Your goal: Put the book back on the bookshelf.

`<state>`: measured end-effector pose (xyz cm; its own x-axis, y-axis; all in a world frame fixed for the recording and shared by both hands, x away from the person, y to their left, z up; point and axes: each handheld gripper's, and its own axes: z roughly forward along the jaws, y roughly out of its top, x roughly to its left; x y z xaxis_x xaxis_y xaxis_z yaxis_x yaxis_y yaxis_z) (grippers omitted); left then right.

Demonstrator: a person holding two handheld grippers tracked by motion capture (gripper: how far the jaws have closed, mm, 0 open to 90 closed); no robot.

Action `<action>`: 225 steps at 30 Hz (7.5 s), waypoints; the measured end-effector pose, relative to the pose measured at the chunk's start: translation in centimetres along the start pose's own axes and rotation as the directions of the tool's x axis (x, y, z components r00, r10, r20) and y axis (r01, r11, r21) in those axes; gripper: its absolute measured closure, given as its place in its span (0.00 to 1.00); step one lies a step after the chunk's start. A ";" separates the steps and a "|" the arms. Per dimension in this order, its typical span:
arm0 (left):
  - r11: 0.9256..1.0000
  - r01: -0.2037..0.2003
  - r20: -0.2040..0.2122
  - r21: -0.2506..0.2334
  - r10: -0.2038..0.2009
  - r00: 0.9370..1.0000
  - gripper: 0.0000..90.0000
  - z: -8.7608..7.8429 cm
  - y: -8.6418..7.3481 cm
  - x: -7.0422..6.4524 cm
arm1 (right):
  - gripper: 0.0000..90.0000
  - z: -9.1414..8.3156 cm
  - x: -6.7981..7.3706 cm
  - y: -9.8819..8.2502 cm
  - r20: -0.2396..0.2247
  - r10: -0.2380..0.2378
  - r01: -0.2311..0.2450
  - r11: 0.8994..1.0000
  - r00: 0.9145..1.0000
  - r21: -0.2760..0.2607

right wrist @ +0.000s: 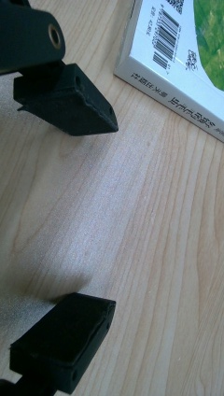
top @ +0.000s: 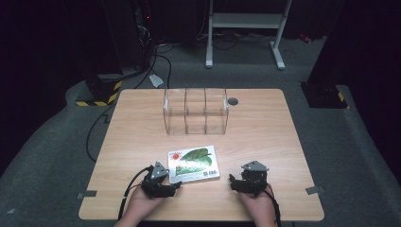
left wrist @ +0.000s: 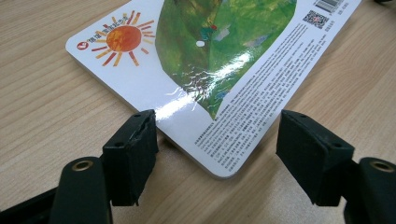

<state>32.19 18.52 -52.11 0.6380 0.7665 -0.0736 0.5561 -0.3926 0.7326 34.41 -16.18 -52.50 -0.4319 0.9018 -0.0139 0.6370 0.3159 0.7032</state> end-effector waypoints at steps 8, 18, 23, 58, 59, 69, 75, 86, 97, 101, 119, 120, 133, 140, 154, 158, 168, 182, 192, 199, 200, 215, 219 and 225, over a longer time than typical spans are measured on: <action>0.999 0.032 -0.019 -0.028 -0.033 0.999 0.34 -0.4 0.0 0.5 | 0.17 -0.1 0.0 -0.1 -0.009 -0.010 0.010 1.000 1.000 -0.003; 0.992 0.115 -0.044 -0.058 -0.118 0.992 0.36 0.3 0.2 1.0 | 0.28 -1.5 1.0 0.6 -0.041 -0.048 0.043 0.994 0.998 -0.100; 0.987 0.147 -0.059 -0.064 -0.150 0.987 0.31 0.9 0.6 1.1 | 0.34 -0.8 3.0 1.6 -0.082 -0.051 0.041 0.993 0.995 -0.112; 0.991 0.129 -0.014 -0.045 -0.130 0.991 0.26 1.5 0.9 -1.0 | 0.27 0.3 6.2 1.6 -0.213 -0.021 0.022 1.000 0.977 0.000; 0.992 0.122 -0.014 -0.042 -0.123 0.992 0.26 1.6 0.9 -1.2 | 0.27 0.3 6.2 1.6 -0.213 -0.021 0.022 1.000 0.977 0.000; 0.989 0.138 -0.004 -0.046 -0.138 0.990 0.29 1.6 0.9 -1.7 | 0.29 -0.9 6.0 0.1 -0.215 -0.016 0.016 1.000 0.977 -0.003; 0.984 0.174 -0.022 -0.043 -0.175 0.984 0.35 1.4 0.9 -1.9 | 0.30 -1.0 5.7 0.0 -0.229 -0.025 0.025 1.000 0.973 -0.002; 0.979 0.183 -0.013 -0.090 -0.185 0.983 0.41 1.6 0.6 -1.5 | 0.26 -0.5 5.3 0.4 -0.244 -0.018 0.018 1.000 0.969 -0.001; 0.970 0.214 0.005 -0.114 -0.215 0.977 0.46 1.2 0.6 -1.3 | 0.23 -0.3 5.7 0.2 -0.230 -0.028 0.025 1.000 0.973 -0.015; 0.970 0.212 0.009 -0.120 -0.212 0.977 0.47 1.0 0.6 -1.2 | 0.23 -0.3 5.7 0.2 -0.228 -0.030 0.025 0.999 0.973 -0.023; 0.972 0.183 0.001 -0.148 -0.185 0.983 0.47 0.7 0.8 -1.6 | 0.23 -0.3 5.9 0.0 -0.226 -0.062 0.058 0.998 0.972 -0.024; 0.973 0.179 -0.015 -0.145 -0.183 0.983 0.47 0.8 0.7 -1.6 | 0.23 -0.3 6.0 0.0 -0.221 -0.066 0.062 0.998 0.973 -0.025; 0.964 0.240 0.005 -0.111 -0.241 0.971 0.46 1.1 0.6 -1.0 | 0.22 -0.3 6.0 0.0 -0.219 -0.071 0.067 0.997 0.973 -0.026; 0.960 0.226 0.015 -0.163 -0.227 0.974 0.47 0.2 0.9 -1.2 | 0.21 -0.3 6.0 0.0 -0.230 -0.065 0.060 0.998 0.971 -0.026; 0.949 0.199 0.036 -0.244 -0.196 0.980 0.48 -1.2 1.6 -1.6 | 0.16 -0.3 6.1 0.0 -0.239 -0.083 0.081 0.997 0.968 -0.020; 0.947 0.186 0.038 -0.263 -0.183 0.982 0.48 -1.6 1.8 -1.8 | 0.16 -0.2 6.3 0.0 -0.219 -0.104 0.102 0.995 0.970 -0.020; 0.945 0.191 0.050 -0.265 -0.184 0.982 0.49 -1.8 1.8 -1.7 | 0.22 -0.3 6.1 -0.1 -0.212 -0.080 0.075 0.997 0.974 -0.029; 0.941 0.267 0.089 -0.209 -0.253 0.963 0.46 -0.3 1.8 0.1 | 0.27 -0.4 6.1 -0.1 -0.208 -0.068 0.061 0.997 0.976 -0.037; 0.947 0.287 0.160 -0.142 -0.264 0.951 0.46 1.4 2.3 0.2 | 0.27 -0.4 6.2 -0.2 -0.193 -0.090 0.085 0.996 0.977 -0.039; 0.955 0.260 0.159 -0.144 -0.237 0.959 0.53 1.1 2.2 0.5 | 0.27 -0.6 6.0 -0.2 -0.219 -0.084 0.081 0.996 0.972 -0.024; 0.957 0.254 0.157 -0.143 -0.231 0.960 0.53 1.1 2.2 0.5 | 0.27 -0.6 6.0 -0.2 -0.219 -0.085 0.082 0.996 0.972 -0.023; 0.985 0.105 0.111 -0.139 -0.090 0.990 0.64 0.5 1.9 0.0 | 0.29 -1.4 4.9 -0.4 -0.262 -0.010 -0.012 0.996 0.965 -0.084; 0.986 0.064 0.093 -0.157 -0.050 0.994 0.65 0.3 1.8 -0.3 | 0.29 -1.4 4.5 -0.2 -0.264 -0.006 -0.019 0.996 0.965 -0.091; 0.983 0.004 0.072 -0.184 0.009 0.997 0.66 -0.2 1.7 -0.7 | 0.30 -1.6 4.4 -0.1 -0.267 -0.025 -0.006 0.994 0.963 -0.113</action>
<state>32.61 17.37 -50.66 0.6799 0.7243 -0.1151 0.4509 -0.2891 0.8445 31.43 -12.74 -51.49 -0.6026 0.7820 0.1592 0.5630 0.2753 0.7792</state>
